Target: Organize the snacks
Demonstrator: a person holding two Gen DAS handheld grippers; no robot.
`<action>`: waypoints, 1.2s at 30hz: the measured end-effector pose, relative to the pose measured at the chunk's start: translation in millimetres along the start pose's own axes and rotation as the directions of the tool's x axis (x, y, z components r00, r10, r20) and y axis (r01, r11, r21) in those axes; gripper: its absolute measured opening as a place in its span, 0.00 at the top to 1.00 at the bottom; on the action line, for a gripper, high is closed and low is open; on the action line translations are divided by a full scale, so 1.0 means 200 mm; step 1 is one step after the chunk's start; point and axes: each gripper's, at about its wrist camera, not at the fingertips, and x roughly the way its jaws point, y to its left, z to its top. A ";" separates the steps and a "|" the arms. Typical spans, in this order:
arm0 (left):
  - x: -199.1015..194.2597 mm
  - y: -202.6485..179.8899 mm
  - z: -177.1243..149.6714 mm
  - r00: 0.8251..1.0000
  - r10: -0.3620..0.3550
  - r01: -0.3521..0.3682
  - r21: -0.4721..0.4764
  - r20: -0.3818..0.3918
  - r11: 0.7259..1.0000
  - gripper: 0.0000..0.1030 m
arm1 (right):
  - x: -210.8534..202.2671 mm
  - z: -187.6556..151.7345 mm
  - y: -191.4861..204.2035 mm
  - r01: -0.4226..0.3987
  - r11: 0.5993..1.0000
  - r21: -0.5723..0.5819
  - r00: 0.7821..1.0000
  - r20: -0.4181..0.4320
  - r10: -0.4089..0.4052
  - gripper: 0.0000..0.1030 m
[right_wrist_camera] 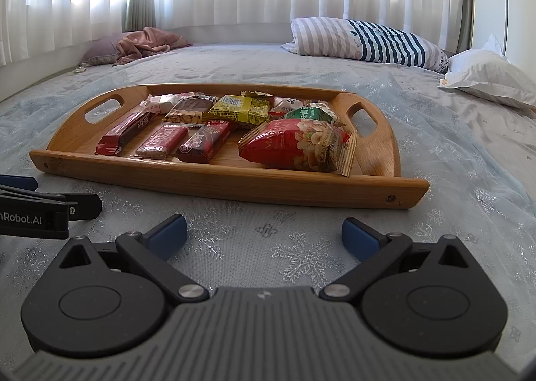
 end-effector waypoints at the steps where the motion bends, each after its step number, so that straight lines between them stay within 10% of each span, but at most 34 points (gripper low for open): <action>1: 0.00 0.00 0.00 1.000 0.000 0.000 0.000 -0.001 1.000 0.00 | 0.00 0.00 0.00 0.000 1.000 0.000 1.000 0.000 0.000 0.00; 36: 0.00 0.00 0.00 1.000 0.006 -0.006 0.004 0.001 1.000 0.00 | 0.00 0.00 0.00 0.000 1.000 0.001 1.000 0.001 0.000 0.00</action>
